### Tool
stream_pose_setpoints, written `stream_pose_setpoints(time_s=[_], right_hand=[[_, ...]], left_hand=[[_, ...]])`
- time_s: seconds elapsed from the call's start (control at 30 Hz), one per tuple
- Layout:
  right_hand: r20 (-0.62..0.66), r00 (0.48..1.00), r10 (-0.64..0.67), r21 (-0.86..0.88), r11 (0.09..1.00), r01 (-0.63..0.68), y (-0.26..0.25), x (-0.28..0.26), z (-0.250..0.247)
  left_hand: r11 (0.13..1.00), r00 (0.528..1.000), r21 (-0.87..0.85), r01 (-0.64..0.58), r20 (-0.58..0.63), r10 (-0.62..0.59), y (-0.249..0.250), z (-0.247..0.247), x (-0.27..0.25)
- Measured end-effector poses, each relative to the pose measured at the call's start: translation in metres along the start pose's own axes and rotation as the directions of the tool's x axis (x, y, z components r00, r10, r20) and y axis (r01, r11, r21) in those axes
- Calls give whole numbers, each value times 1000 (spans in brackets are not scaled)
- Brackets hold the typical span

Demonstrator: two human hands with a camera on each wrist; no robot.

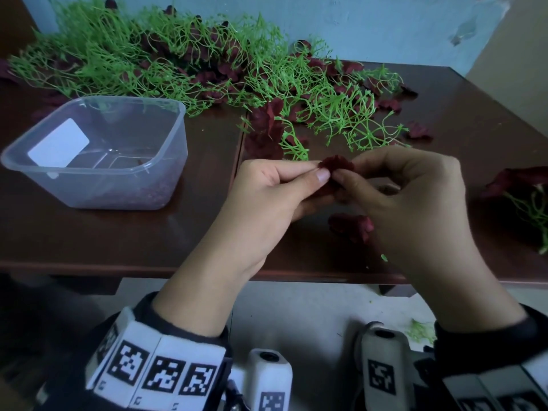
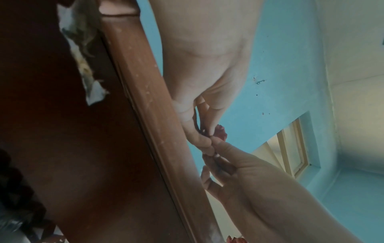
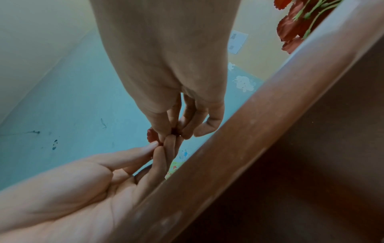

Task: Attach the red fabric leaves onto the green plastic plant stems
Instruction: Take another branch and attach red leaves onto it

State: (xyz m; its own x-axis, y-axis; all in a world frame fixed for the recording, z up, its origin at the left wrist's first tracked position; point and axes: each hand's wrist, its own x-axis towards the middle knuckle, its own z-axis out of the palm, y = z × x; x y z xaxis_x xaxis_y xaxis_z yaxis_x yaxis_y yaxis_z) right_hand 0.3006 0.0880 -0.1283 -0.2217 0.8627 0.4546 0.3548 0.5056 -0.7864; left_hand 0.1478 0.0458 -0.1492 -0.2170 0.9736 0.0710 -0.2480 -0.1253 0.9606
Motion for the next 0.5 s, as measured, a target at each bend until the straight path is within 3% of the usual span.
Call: stream_pose_setpoints(time_s=[0.27,0.5], right_hand=[[58,998,21,-121,993,-14,2,1,8],[58,998,-6,-114,993,12,0,-1,8]], left_hand=[[907,954,348,-237,-94,286,-3,2,0],[877,971,430,-214,-6,240,0,1,0]])
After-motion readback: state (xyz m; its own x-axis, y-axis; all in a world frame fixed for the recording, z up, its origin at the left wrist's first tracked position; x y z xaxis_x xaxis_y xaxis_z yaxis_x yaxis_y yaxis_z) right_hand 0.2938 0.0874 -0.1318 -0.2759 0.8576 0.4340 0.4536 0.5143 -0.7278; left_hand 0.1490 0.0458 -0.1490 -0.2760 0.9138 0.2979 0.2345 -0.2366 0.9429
